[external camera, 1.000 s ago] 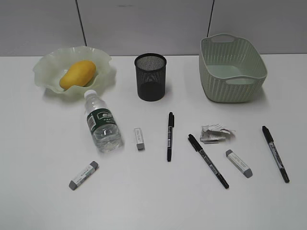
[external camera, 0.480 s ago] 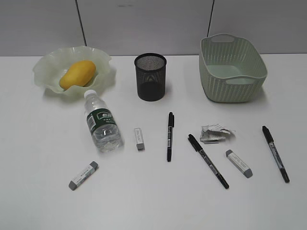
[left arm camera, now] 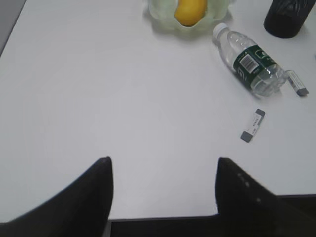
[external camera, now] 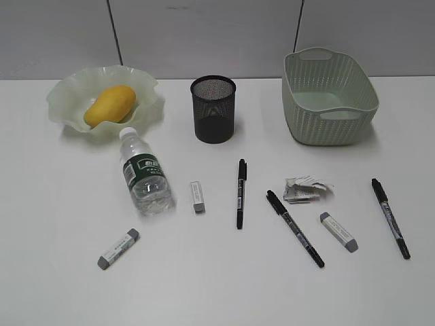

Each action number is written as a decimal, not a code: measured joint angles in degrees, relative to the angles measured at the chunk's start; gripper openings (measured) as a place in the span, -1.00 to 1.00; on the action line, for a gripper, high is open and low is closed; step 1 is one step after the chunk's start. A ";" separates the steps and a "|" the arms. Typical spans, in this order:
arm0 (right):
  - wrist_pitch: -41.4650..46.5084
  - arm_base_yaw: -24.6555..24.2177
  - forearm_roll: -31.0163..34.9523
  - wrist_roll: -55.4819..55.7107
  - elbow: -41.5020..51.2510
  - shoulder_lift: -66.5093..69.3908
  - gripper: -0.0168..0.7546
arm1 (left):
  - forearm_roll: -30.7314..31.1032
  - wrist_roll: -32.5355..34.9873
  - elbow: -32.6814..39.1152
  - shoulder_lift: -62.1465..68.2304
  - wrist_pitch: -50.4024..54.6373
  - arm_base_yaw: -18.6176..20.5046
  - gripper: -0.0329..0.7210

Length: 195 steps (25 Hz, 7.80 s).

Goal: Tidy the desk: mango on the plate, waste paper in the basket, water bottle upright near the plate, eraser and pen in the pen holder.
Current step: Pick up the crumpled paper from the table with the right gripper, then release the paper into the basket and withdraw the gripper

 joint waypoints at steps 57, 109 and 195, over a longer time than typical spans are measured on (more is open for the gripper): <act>-0.23 0.00 -0.27 -0.05 -0.30 -0.05 0.12 | -0.01 3.04 6.00 -4.34 -8.85 1.85 0.38; -3.72 18.38 10.59 16.50 -52.58 115.19 0.52 | 0.22 3.04 6.00 -4.34 -8.95 1.85 -0.11; 5.87 4.63 4.58 9.11 -93.13 128.26 0.17 | 0.86 3.04 6.00 -4.34 -9.00 1.85 -0.28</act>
